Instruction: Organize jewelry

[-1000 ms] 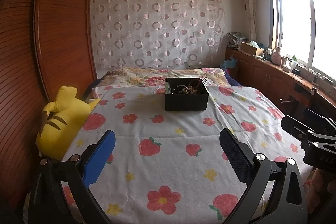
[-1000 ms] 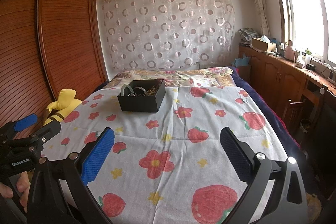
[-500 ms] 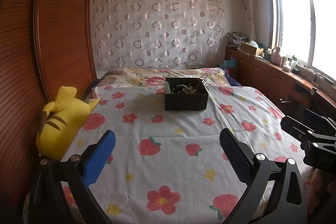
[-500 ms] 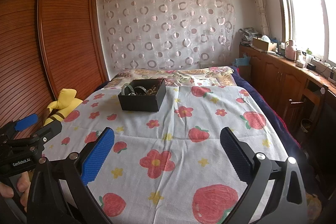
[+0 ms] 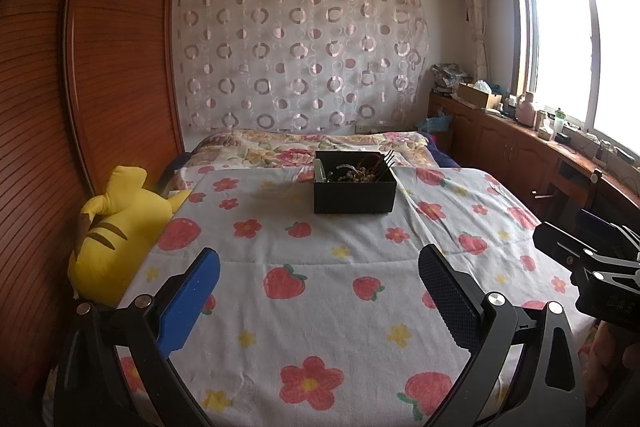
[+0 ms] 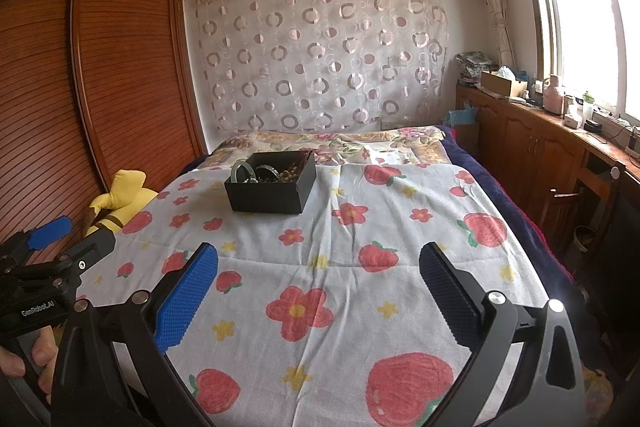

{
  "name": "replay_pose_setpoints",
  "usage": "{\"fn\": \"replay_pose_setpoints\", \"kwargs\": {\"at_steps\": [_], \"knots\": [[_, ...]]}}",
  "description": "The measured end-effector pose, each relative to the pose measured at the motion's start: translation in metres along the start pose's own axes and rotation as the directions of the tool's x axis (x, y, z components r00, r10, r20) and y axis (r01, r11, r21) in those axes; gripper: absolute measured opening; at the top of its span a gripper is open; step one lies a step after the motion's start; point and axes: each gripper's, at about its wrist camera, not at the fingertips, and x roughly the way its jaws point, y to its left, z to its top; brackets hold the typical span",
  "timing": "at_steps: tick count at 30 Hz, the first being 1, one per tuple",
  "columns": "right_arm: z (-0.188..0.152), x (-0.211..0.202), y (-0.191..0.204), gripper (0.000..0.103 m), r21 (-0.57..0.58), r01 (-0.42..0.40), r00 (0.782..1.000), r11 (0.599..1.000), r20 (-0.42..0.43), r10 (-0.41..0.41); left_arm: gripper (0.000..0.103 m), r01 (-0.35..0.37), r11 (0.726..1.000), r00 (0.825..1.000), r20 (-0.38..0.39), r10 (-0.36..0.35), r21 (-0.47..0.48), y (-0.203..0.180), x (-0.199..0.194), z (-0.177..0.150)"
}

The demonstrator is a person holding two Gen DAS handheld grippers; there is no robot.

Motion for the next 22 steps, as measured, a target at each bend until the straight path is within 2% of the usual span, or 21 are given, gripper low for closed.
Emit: {"fn": "replay_pose_setpoints", "kwargs": {"at_steps": [22], "knots": [[-0.0023,0.0001,0.0002,0.101,0.003,-0.002,1.0,1.0,-0.001,0.002,0.096,0.002,1.0,1.0,0.004,-0.002,0.001,-0.0004,0.0001,0.0015]]}}
